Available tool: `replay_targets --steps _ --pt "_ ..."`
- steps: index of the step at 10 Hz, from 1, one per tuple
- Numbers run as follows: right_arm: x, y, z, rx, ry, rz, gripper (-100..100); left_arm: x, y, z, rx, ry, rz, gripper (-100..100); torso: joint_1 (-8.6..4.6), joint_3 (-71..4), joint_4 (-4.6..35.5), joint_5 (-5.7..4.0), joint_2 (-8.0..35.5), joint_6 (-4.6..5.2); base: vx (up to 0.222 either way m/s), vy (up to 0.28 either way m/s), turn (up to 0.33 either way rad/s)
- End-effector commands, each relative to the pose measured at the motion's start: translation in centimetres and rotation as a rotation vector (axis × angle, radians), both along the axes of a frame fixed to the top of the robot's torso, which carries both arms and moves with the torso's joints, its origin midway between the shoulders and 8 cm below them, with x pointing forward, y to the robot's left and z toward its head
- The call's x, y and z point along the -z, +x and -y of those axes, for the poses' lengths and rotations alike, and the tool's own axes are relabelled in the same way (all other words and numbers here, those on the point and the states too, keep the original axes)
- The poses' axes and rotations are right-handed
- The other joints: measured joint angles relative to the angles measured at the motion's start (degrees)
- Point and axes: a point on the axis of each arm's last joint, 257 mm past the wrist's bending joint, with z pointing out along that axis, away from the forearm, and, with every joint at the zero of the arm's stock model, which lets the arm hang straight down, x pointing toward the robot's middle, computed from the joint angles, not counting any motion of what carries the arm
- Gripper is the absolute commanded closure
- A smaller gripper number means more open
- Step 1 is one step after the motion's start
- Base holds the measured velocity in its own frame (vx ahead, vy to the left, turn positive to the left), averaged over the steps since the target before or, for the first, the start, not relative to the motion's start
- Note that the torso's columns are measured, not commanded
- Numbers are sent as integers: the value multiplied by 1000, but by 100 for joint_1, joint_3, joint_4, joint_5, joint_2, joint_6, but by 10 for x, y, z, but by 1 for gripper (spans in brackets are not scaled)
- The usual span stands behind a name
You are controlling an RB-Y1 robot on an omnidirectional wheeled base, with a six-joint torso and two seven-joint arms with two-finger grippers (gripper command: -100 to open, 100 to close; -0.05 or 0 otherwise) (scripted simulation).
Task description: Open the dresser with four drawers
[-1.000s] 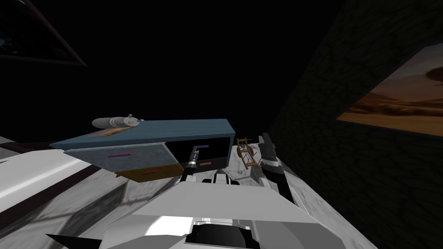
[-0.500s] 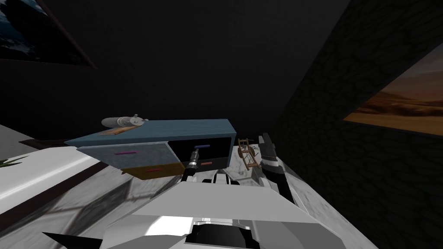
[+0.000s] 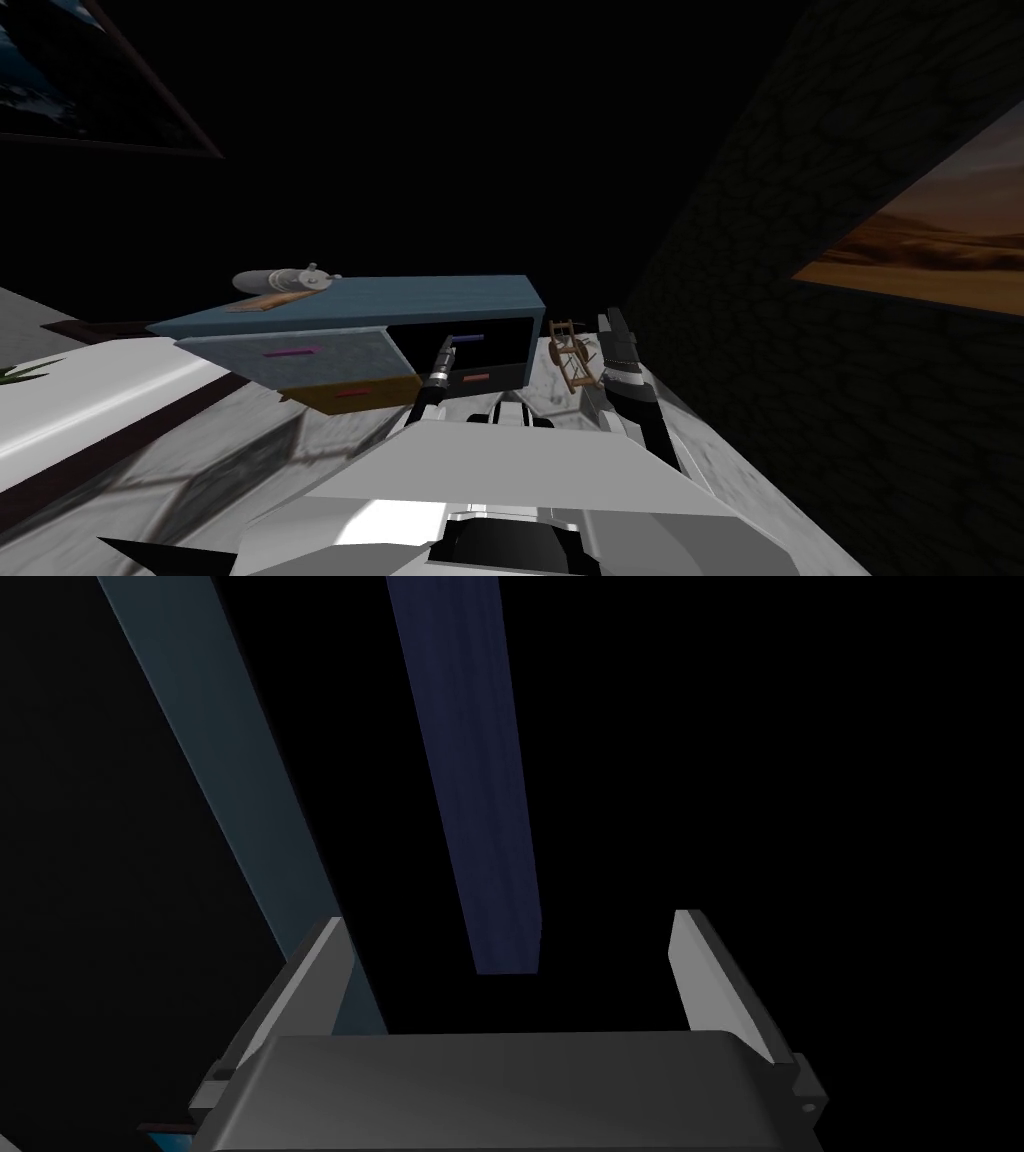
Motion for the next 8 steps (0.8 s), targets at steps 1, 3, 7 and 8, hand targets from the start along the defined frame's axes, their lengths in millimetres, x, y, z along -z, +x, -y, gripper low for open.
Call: replay_targets --steps 1,3,7,8 --pt "0 0 0 0 0 0 0 -1 6 11 -6 -46 -6 -100 -5 1 0 -2 1 -1 -28 -83 8" --pt "0 0 0 0 0 0 0 1 7 21 -13 -80 -4 -100 22 -2 -1 5 -4 -1 -11 -35 0" --pt "0 0 0 0 0 0 0 -3 9 20 -15 -85 -1 -100 18 -11 -4 3 -20 -1 25 6 -1" --pt "0 0 0 0 0 0 0 -4 10 20 -15 -85 -3 100 12 -6 -4 3 -8 -2 6 2 1"
